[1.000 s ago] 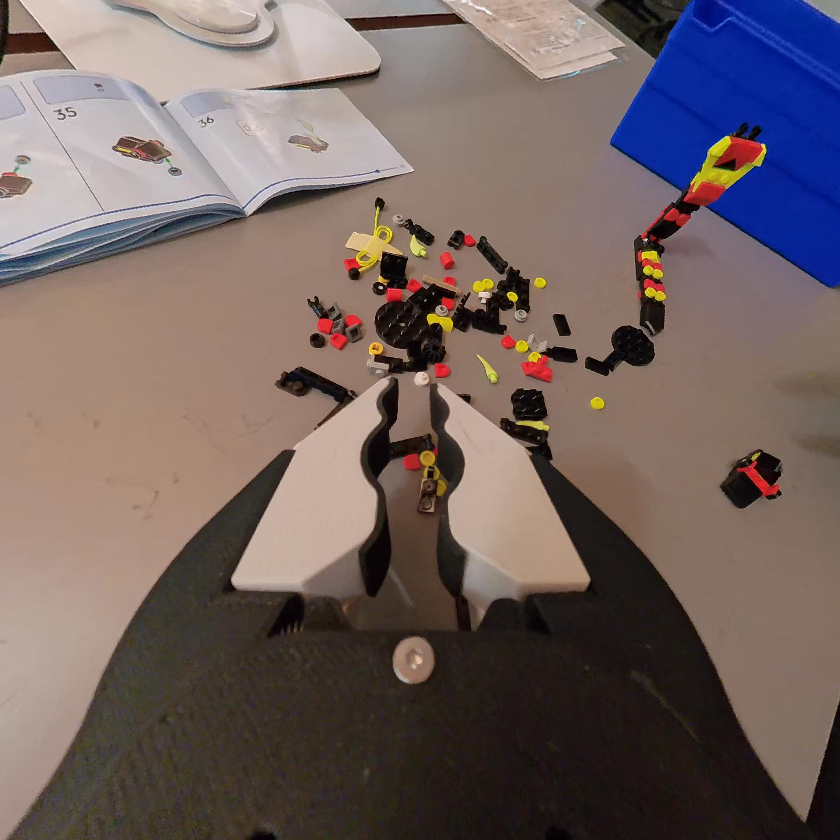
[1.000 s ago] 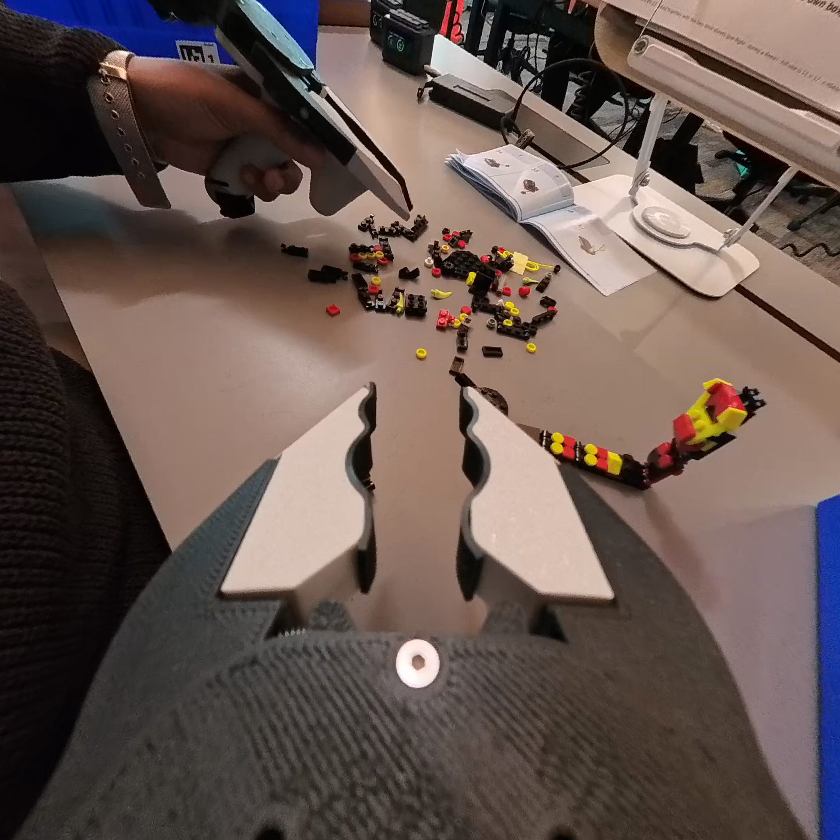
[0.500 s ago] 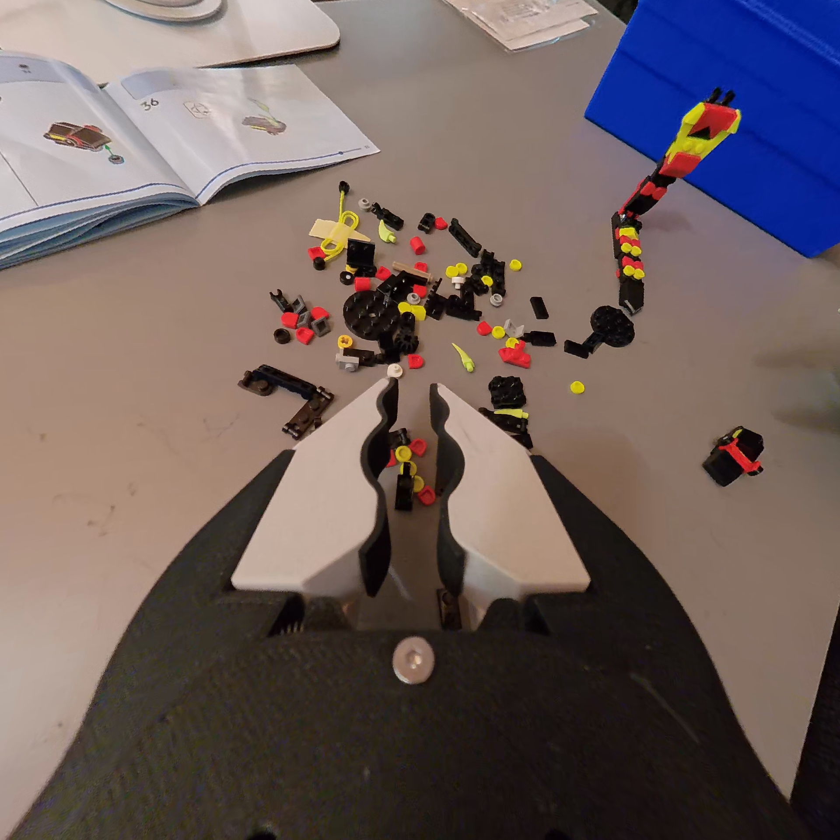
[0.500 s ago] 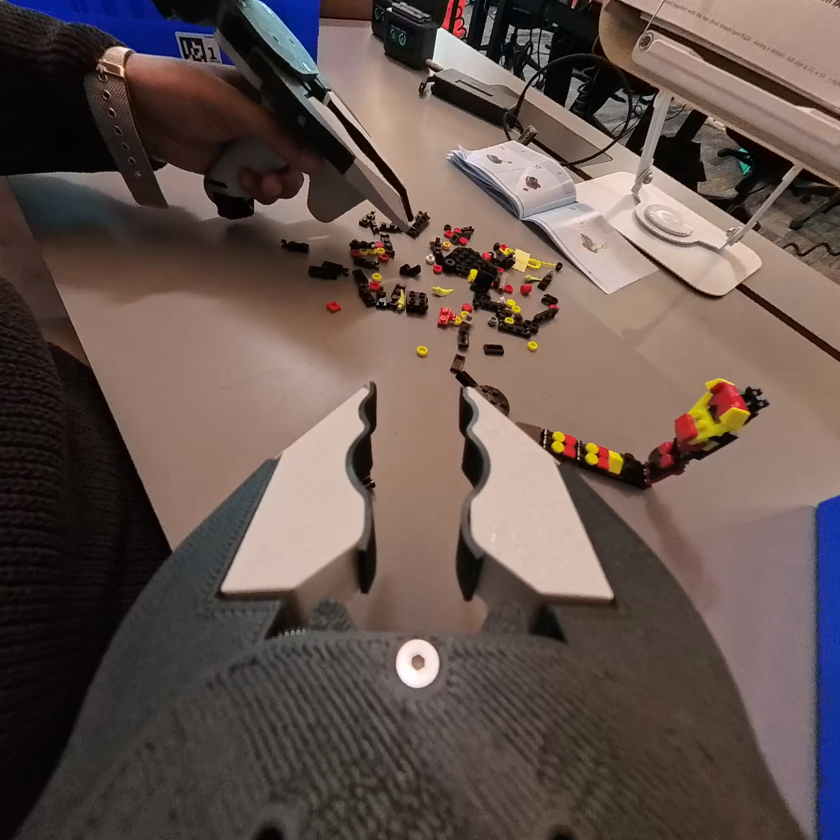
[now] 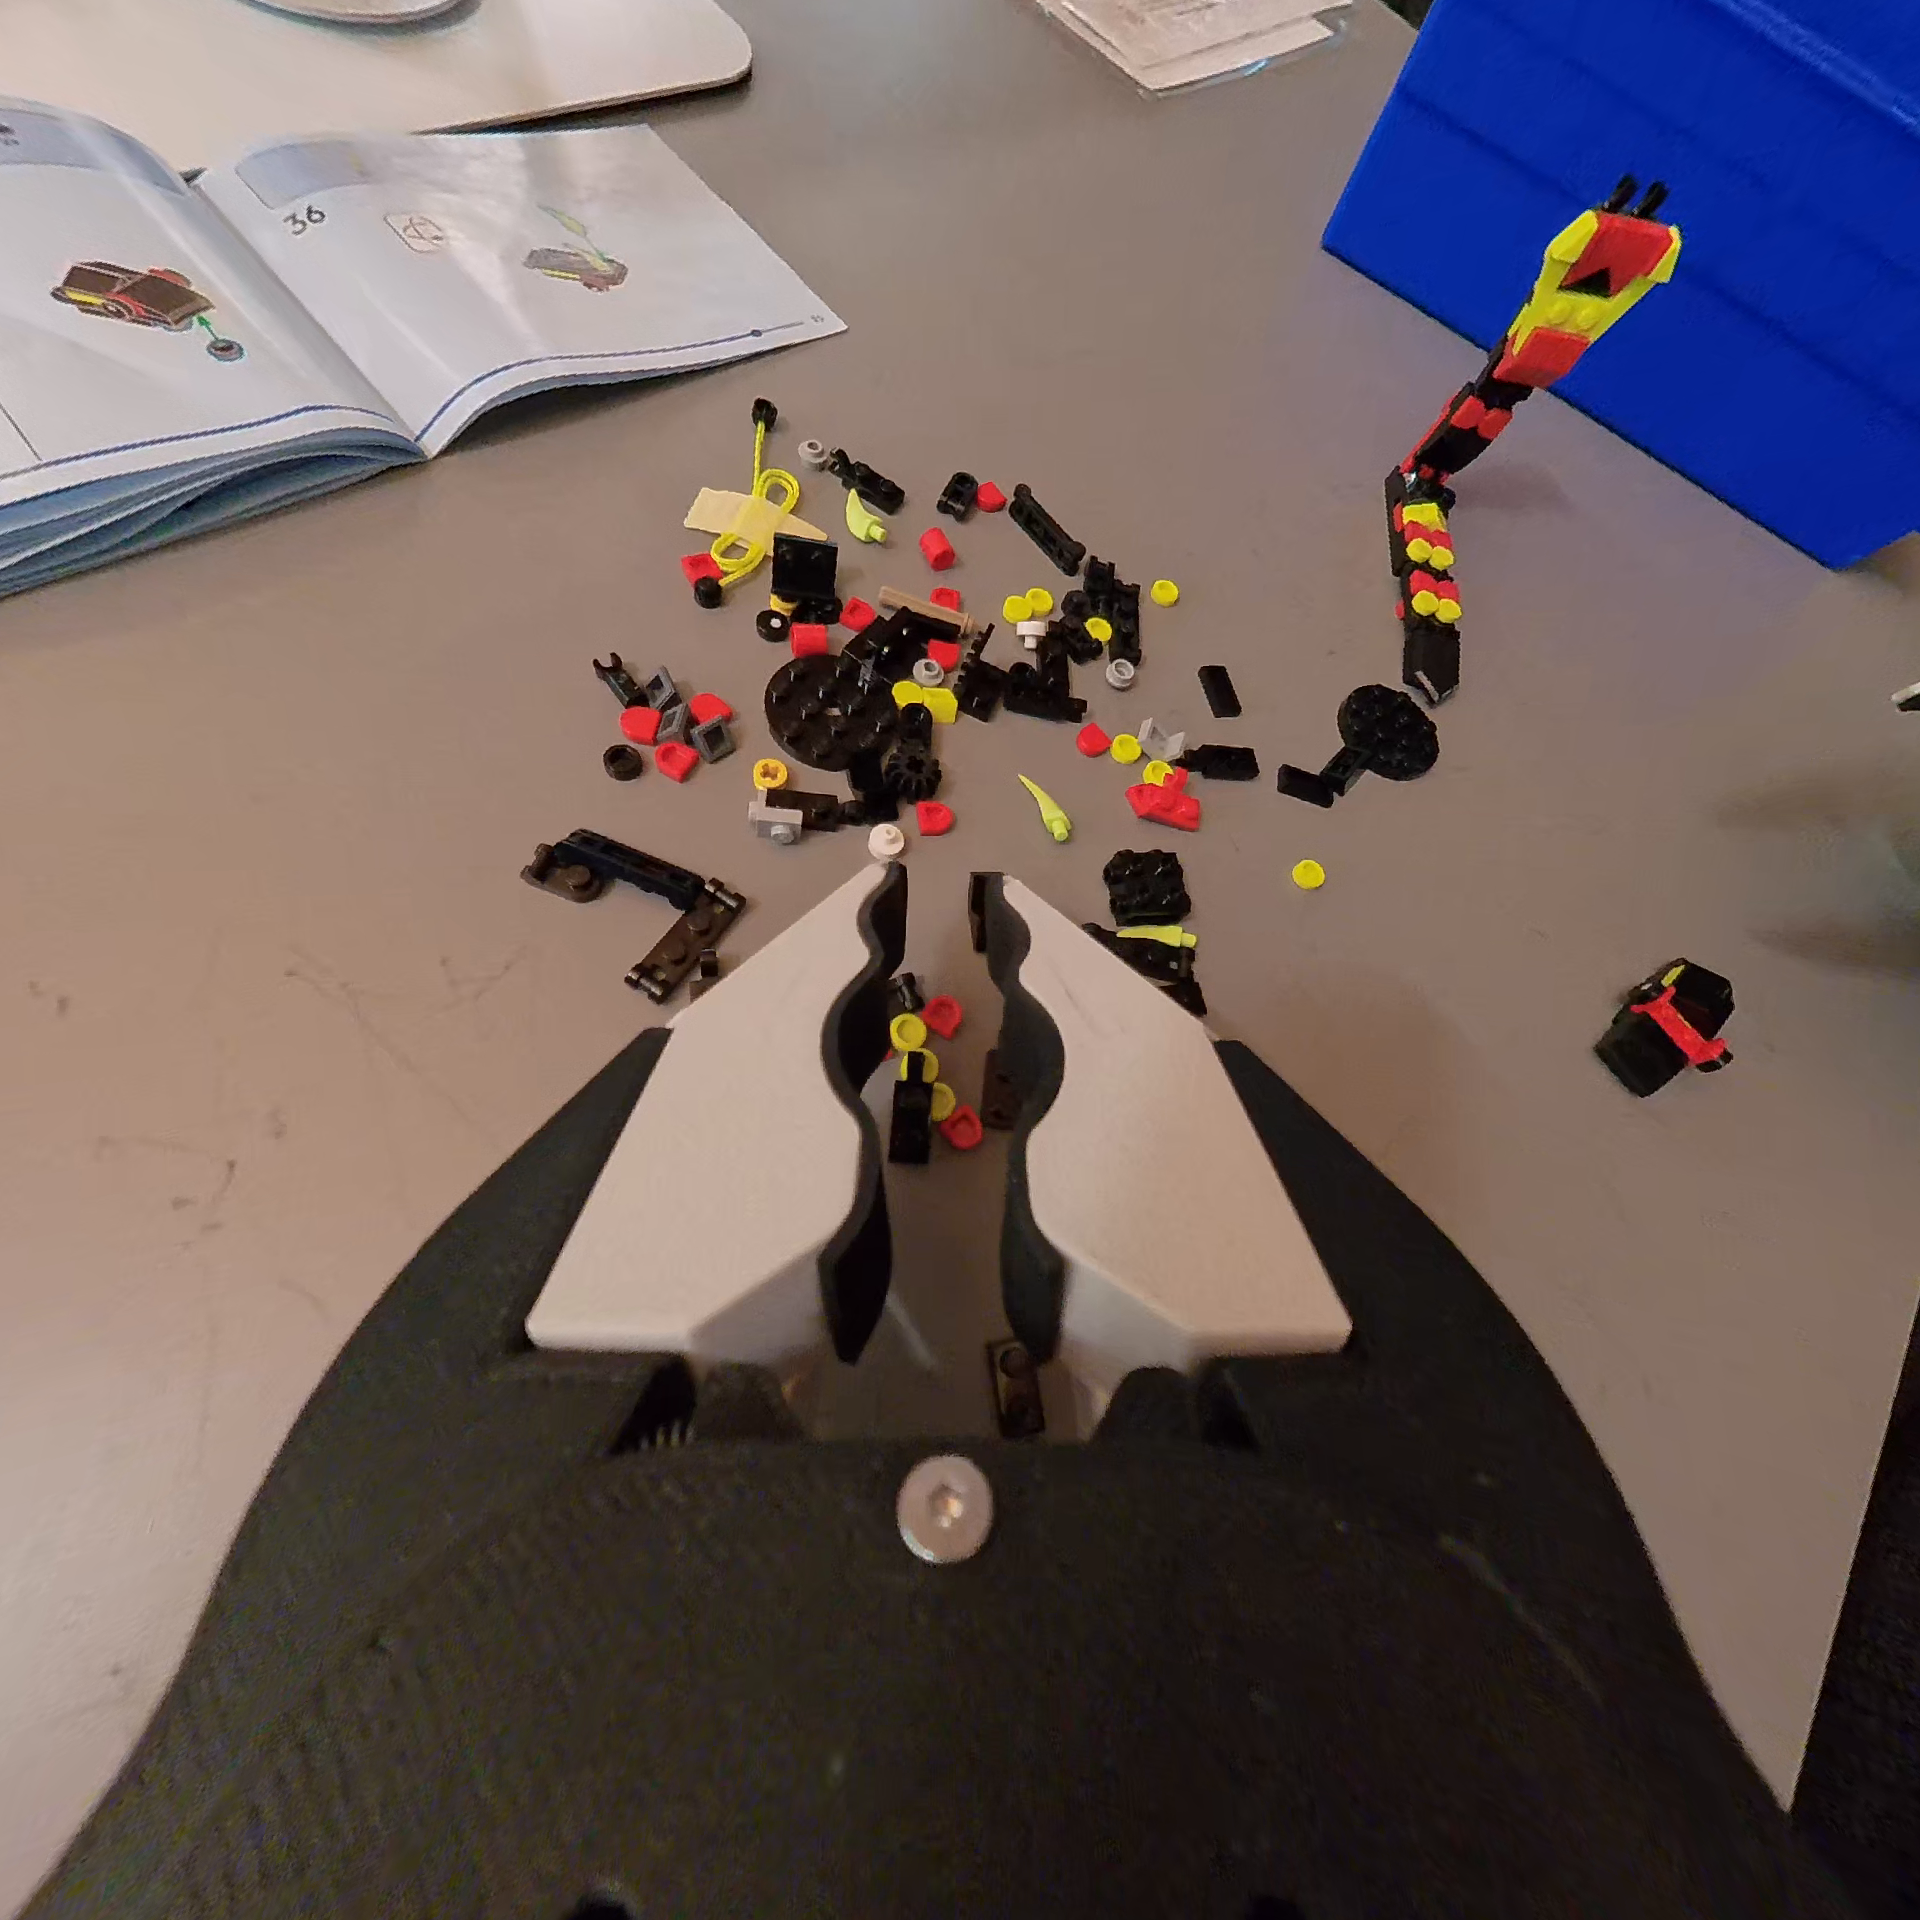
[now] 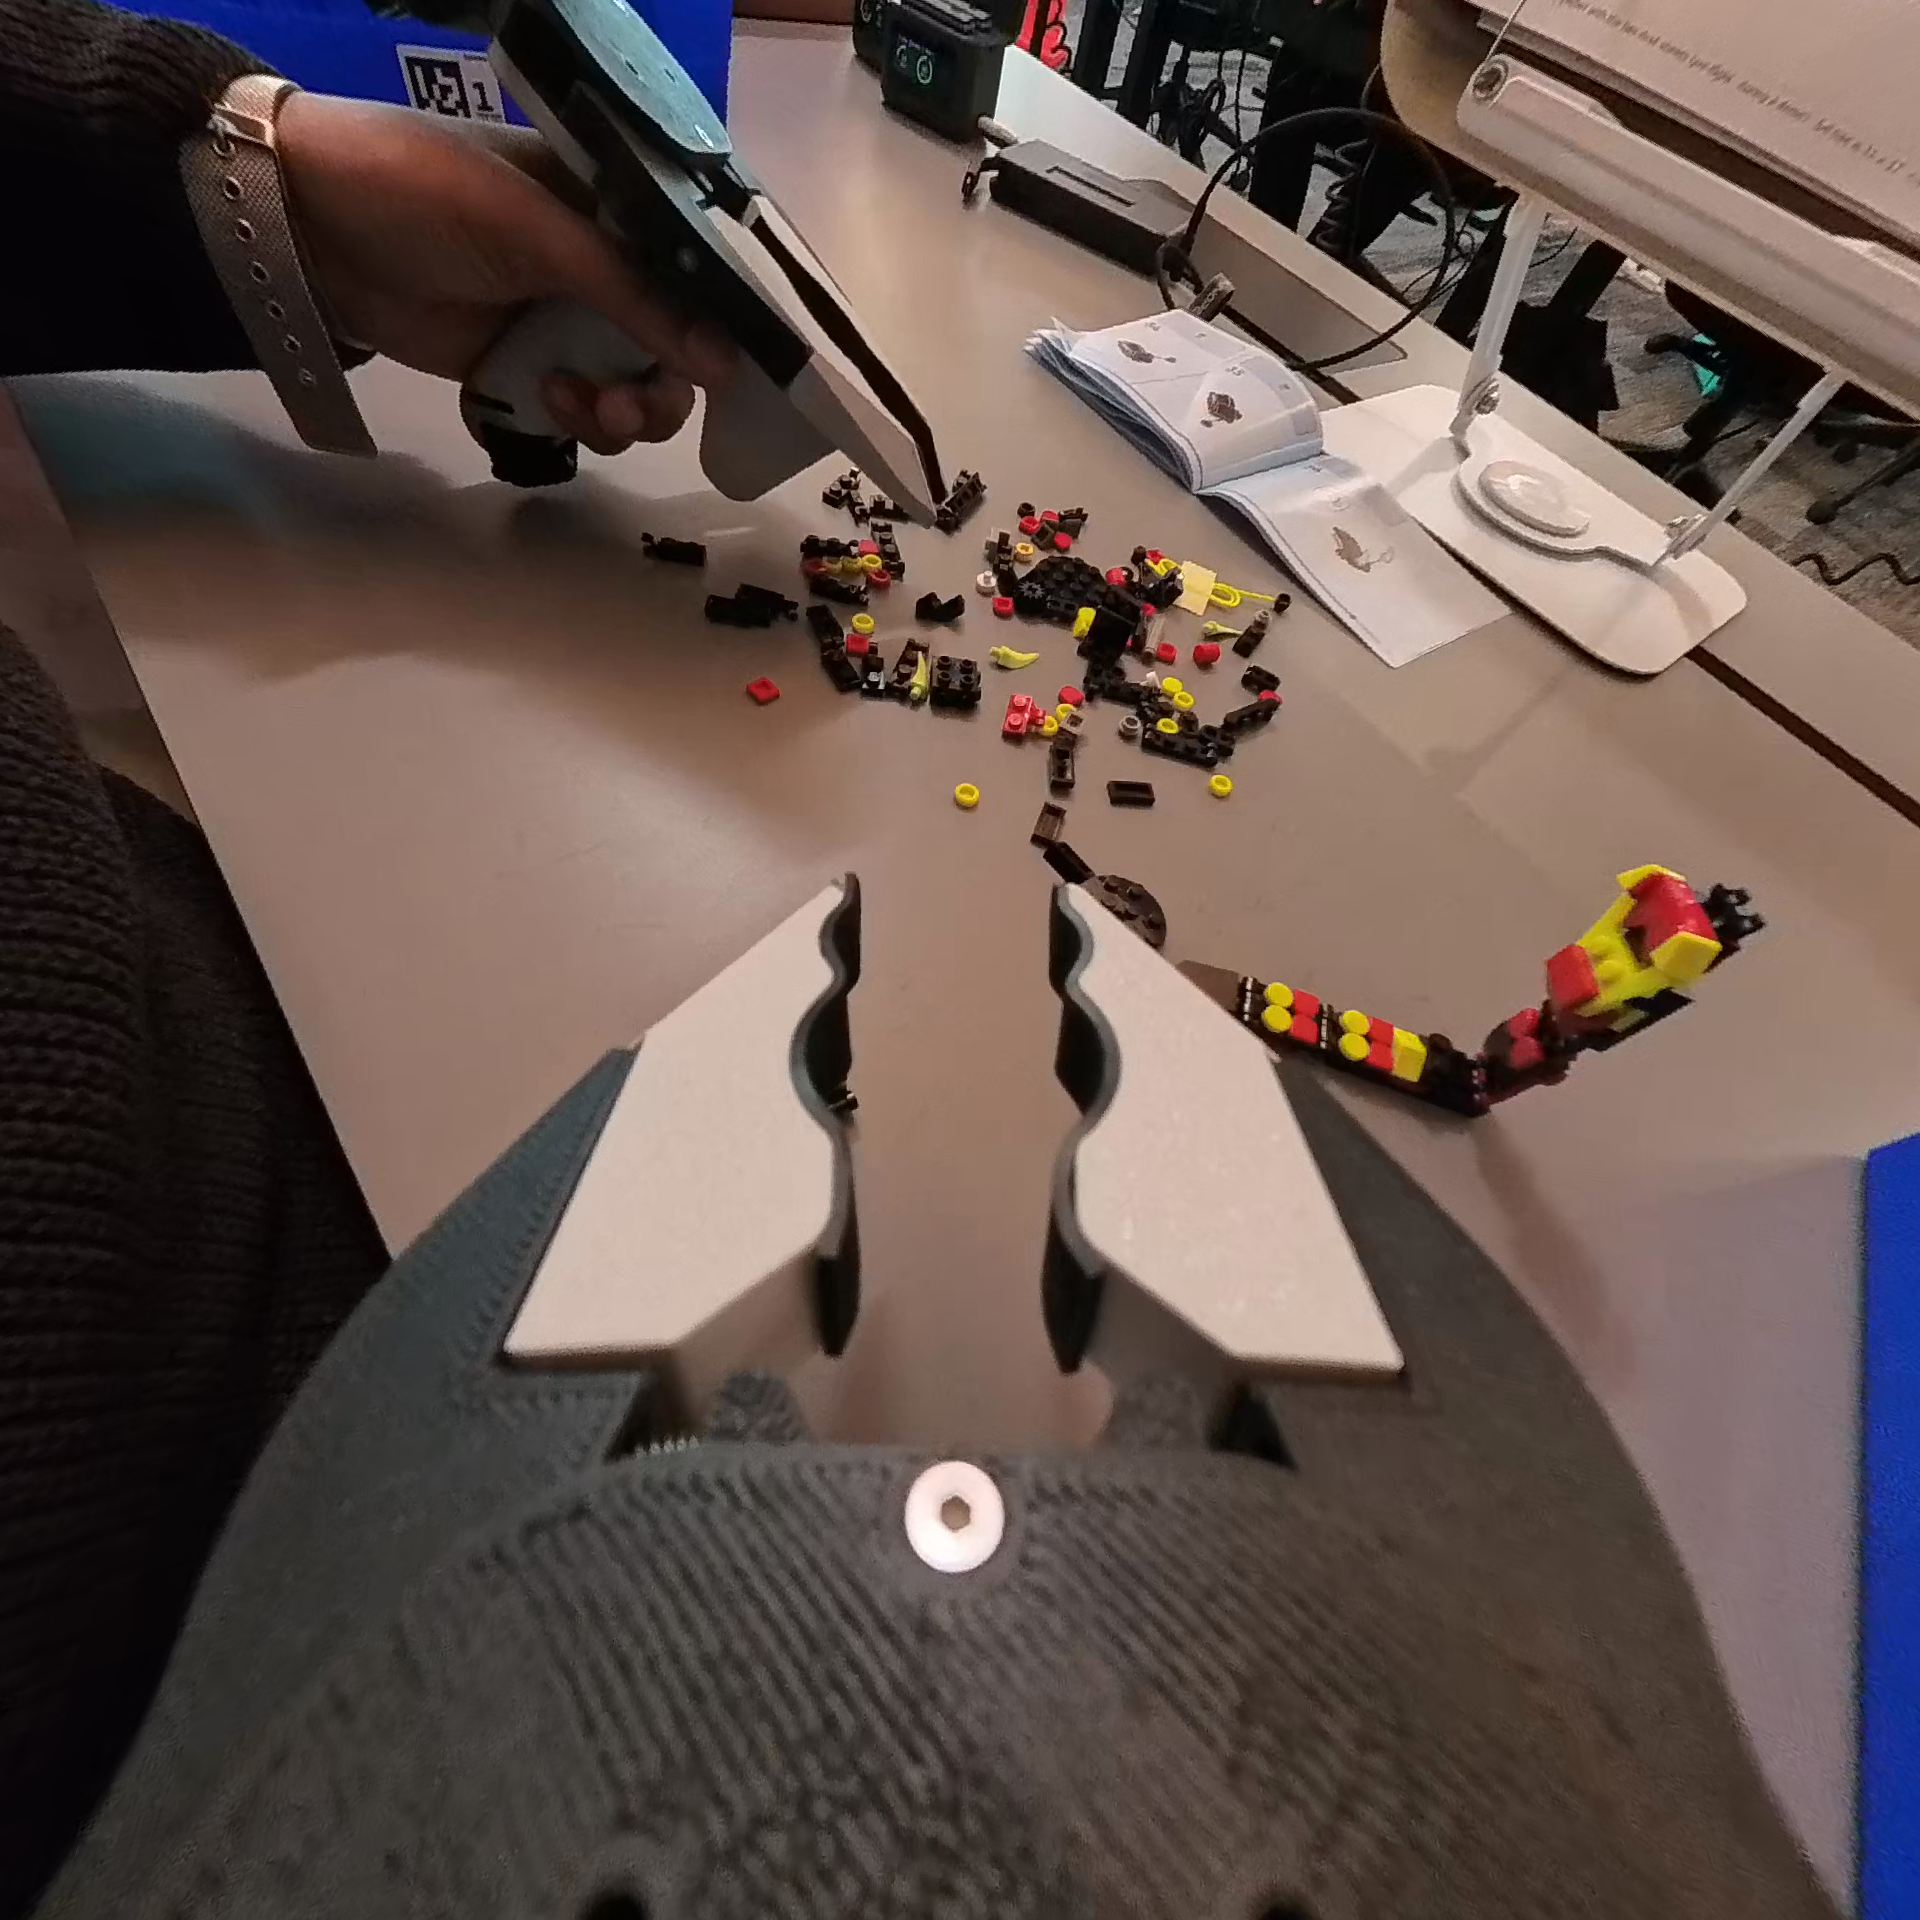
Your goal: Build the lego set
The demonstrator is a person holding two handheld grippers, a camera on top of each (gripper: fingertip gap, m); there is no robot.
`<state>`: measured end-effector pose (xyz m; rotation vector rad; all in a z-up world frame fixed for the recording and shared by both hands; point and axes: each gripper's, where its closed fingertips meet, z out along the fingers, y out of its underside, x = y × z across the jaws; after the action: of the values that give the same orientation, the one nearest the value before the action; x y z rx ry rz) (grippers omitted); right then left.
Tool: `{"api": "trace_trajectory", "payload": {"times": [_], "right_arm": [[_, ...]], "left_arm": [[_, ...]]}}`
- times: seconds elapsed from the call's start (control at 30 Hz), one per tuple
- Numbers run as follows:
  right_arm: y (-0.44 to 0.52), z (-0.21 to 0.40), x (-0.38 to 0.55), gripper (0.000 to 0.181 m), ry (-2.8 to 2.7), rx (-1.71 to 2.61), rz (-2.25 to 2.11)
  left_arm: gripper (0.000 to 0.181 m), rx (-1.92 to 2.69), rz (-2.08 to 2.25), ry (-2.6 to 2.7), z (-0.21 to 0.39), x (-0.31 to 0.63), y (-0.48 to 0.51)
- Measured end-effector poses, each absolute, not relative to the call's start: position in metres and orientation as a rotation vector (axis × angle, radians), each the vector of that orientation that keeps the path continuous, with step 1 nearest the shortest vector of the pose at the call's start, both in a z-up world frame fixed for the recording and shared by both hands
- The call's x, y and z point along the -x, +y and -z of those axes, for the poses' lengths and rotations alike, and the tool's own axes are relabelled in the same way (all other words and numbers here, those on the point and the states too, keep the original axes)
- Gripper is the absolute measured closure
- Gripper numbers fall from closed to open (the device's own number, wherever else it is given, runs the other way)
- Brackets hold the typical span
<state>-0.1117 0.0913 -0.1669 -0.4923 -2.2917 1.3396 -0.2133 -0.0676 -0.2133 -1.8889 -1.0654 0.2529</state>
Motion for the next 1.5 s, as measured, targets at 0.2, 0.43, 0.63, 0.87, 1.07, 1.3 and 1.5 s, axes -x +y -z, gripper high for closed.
{"api": "trace_trajectory", "payload": {"times": [0.2,0.43,0.63,0.87,1.07,1.3,1.5], "right_arm": [[0.091,0.168,0.111,0.147,-2.296,0.487,-1.331],[0.091,0.169,0.111,0.147,-2.299,0.485,-1.328],[0.091,0.169,0.111,0.147,-2.3,0.482,-1.326],[0.09,0.17,0.111,0.147,-2.302,0.481,-1.323],[0.09,0.17,0.111,0.147,-2.304,0.481,-1.321],[0.086,0.169,0.105,0.146,-2.321,0.453,-1.351],[0.077,0.179,0.092,0.14,-2.399,0.366,-1.327]], "left_arm": [[0.168,1.894,-0.25,-1.063,0.214,0.213,-0.067],[0.168,1.895,-0.247,-1.063,0.214,0.213,-0.067],[0.167,1.897,-0.247,-1.062,0.215,0.212,-0.066],[0.167,1.901,-0.243,-1.062,0.216,0.212,-0.066],[0.167,1.915,-0.247,-1.054,0.218,0.211,-0.064],[0.167,1.935,-0.253,-1.04,0.22,0.209,-0.062],[0.167,1.93,-0.249,-1.042,0.219,0.209,-0.062]]}}
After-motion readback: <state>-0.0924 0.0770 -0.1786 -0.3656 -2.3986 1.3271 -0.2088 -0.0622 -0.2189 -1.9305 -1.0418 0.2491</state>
